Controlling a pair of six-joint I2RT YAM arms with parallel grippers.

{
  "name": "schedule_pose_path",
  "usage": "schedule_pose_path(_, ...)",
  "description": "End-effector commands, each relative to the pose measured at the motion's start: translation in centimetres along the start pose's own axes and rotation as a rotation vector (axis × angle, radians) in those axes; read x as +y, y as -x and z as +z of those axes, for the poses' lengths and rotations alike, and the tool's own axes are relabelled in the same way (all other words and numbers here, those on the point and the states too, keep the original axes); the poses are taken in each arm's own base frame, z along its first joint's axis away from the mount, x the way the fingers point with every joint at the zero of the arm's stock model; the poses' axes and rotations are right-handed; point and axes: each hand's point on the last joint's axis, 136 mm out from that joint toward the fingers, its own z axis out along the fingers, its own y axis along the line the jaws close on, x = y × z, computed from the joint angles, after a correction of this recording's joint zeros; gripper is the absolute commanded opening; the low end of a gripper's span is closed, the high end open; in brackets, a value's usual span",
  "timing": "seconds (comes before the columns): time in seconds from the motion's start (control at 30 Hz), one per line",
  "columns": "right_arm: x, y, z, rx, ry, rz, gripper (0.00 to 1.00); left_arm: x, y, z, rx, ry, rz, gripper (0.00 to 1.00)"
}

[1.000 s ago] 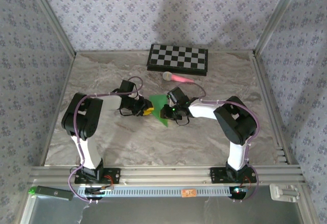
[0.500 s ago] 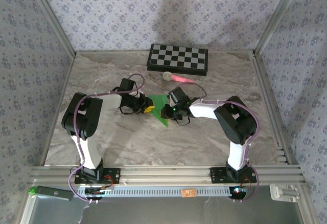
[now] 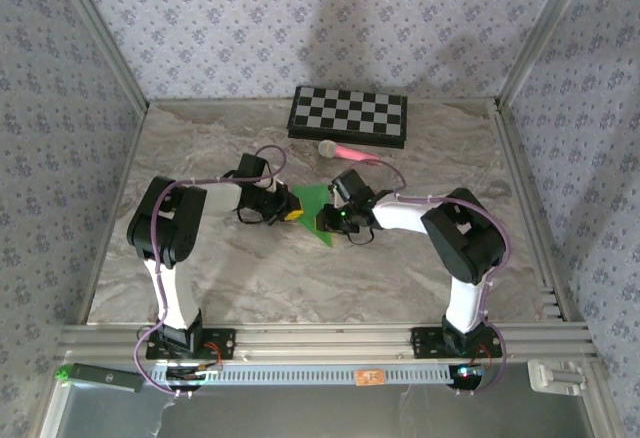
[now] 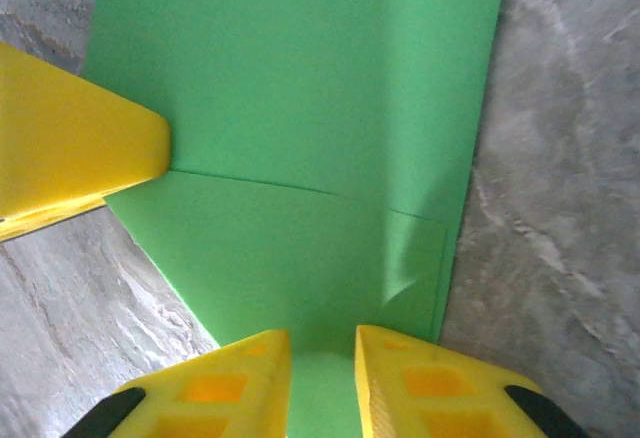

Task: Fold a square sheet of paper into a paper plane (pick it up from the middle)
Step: Fourth fold the wing at the center of the table.

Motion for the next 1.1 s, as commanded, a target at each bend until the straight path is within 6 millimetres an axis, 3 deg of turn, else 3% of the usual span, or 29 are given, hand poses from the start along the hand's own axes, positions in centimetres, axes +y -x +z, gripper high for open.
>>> schedule_pose_path(0.0, -1.0, 0.3, -2.0, -0.025, -0.071, -0.112, 0.32, -2.2, 0.2, -0.7, -0.029, -0.024, 0.054, 0.08)
schedule_pose_path(0.2, 0.5, 2.5, -5.4, -0.168, -0.112, -0.358, 0.44, -3.1, -0.1, -1.2, -0.083, 0.029, 0.046, 0.06)
schedule_pose_path(0.43, 1.0, 2.1, -6.8, -0.306, -0.274, -0.585, 0.47, -3.6, -0.6, -1.2, -0.135, 0.096, -0.029, 0.05)
schedule_pose_path(0.73, 1.8, 0.1, -5.3, -0.348, -0.332, -0.735, 0.46, -3.4, -0.6, -1.3, -0.152, 0.124, -0.129, 0.05)
schedule_pose_path(1.07, 2.1, -0.1, -2.9, -0.347, -0.394, -0.809, 0.47, -3.8, -0.8, -1.3, -0.143, 0.109, -0.161, 0.06)
